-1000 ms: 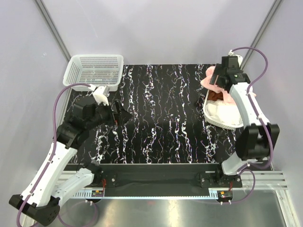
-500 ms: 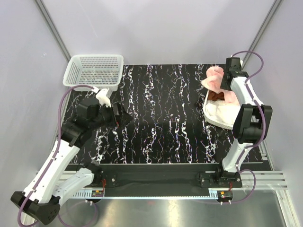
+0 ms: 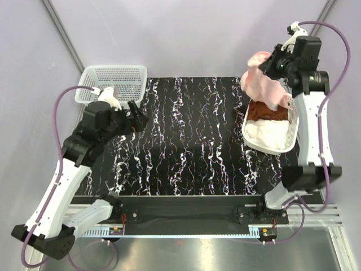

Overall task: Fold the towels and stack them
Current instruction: Grab crumpled towel, then move the towel to the center of the board, then flatten out the crumpled towel

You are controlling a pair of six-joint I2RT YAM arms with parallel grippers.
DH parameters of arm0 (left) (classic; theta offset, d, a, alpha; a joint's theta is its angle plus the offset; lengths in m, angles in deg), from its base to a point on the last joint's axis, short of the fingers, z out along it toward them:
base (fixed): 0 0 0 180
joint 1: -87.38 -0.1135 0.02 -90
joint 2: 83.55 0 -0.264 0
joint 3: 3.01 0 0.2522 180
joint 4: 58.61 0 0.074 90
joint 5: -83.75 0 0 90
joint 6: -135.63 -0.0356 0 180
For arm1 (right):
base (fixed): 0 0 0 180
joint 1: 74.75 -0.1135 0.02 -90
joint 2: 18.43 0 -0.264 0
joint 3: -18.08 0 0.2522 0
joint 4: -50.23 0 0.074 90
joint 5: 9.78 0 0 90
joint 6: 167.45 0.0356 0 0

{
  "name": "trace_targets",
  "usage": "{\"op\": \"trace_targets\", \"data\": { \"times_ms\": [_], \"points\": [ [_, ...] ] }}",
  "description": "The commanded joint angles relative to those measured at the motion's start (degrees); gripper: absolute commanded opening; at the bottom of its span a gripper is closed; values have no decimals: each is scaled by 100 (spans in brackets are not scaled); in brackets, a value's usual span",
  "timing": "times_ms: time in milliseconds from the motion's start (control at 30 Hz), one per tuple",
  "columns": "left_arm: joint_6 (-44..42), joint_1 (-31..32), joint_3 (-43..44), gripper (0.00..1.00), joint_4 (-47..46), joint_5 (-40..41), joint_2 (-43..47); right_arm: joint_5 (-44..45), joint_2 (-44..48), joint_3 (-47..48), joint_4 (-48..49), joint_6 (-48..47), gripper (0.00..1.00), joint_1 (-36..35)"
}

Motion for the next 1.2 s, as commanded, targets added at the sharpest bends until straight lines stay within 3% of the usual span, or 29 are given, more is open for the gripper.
{"op": "trace_targets", "data": {
  "times_ms": [0,167,233,333,433,500,600,800,867,1000,1167],
  "points": [
    [143,-168,468,98,217,461,36,-2174,637,-524,344,818,0,-567],
    [275,-432,452,98,507,417,238,-2123,753,-2051,795,1100,0,-2300],
    [345,-459,171,98,551,425,387,-2368,639,-2685,1461,1486,0,-2984],
    [512,-485,-470,98,569,390,633,-2273,324,-3504,1930,1567,9,-3601],
    [697,-485,-1189,97,341,75,853,-2211,-28,-3655,1764,1330,26,-3770],
    [688,-477,-1490,95,-19,-301,880,-1582,-56,-3480,1117,1128,44,-3779],
    [653,-485,-1843,92,-625,-707,670,-70,181,-3304,402,1066,55,-3692],
    [732,-354,-1606,89,-1715,-1129,-1016,1417,401,-3076,164,1373,56,-2604],
    [776,40,-1440,88,-2006,-1087,-1517,1881,226,-2856,6,1443,56,-2383],
    [907,893,-842,88,-2156,-657,-2772,2490,-64,-2531,31,1522,56,-1821],
    [1128,1018,-779,86,-2471,-699,-3575,2817,-908,-1828,-398,1803,57,-1039]
  ]
}}
